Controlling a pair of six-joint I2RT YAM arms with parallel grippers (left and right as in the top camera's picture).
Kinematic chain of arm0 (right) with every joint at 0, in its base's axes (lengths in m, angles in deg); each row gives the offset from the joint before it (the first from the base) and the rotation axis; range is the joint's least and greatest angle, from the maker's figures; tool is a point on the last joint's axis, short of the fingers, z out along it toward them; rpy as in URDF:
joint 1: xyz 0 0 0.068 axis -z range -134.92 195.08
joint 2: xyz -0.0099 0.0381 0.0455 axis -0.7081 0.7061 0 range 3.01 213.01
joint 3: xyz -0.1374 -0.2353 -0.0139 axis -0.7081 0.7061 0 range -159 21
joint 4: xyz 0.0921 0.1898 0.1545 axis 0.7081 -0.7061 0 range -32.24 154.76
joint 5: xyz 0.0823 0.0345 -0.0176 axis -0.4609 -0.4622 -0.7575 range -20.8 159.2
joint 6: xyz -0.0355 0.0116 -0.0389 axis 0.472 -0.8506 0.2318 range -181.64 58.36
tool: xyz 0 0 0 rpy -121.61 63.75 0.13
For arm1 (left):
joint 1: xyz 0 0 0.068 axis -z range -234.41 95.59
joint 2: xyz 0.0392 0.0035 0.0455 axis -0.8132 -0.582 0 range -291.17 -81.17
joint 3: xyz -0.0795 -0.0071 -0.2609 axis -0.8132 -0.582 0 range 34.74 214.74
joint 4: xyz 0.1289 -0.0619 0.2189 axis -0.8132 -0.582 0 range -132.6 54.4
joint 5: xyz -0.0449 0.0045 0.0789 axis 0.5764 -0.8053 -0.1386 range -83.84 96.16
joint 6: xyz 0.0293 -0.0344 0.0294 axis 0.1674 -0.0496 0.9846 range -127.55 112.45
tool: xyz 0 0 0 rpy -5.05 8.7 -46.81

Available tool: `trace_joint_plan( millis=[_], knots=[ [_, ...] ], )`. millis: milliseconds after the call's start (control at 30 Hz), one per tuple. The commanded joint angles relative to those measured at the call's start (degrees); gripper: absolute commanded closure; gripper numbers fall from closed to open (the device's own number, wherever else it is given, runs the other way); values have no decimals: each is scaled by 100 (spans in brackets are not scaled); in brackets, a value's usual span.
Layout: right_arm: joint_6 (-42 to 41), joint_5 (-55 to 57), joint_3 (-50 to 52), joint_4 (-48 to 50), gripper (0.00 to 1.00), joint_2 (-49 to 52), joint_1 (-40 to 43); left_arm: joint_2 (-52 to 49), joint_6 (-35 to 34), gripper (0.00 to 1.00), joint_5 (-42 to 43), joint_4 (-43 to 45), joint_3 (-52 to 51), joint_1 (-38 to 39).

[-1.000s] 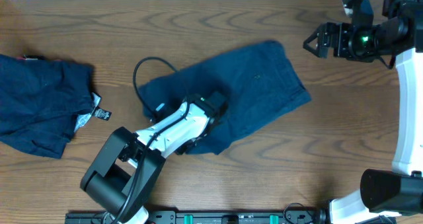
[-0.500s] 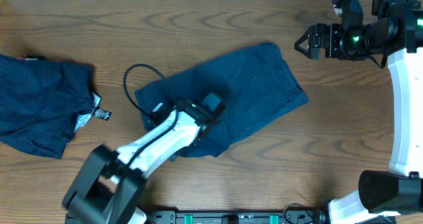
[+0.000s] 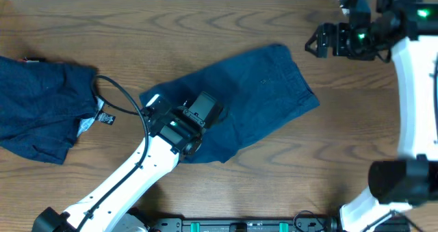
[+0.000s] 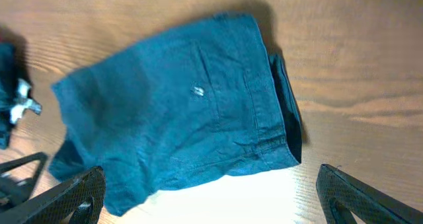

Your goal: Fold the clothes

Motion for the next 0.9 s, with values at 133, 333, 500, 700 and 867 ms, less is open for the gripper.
trace_joint_plan(
  millis=[133, 333, 500, 700, 867],
  knots=[
    [144, 149, -17, -4, 1, 1377, 15, -4, 278, 5, -177, 28, 116, -28],
    [535, 92, -17, 9, 1, 2396, 308, -4, 640, 5, -162, 24, 114, -26],
    [741, -264, -17, 9, 1, 3040, 638, -7, 640, 5, -48, 11, 116, -28],
    [1272, -859, -17, 31, 1, 3606, 793, -7, 791, 5, -46, 9, 114, -26],
    [1884, -1493, -17, 122, 1, 3945, 697, -7, 874, 5, -26, 11, 114, -28]
  ],
)
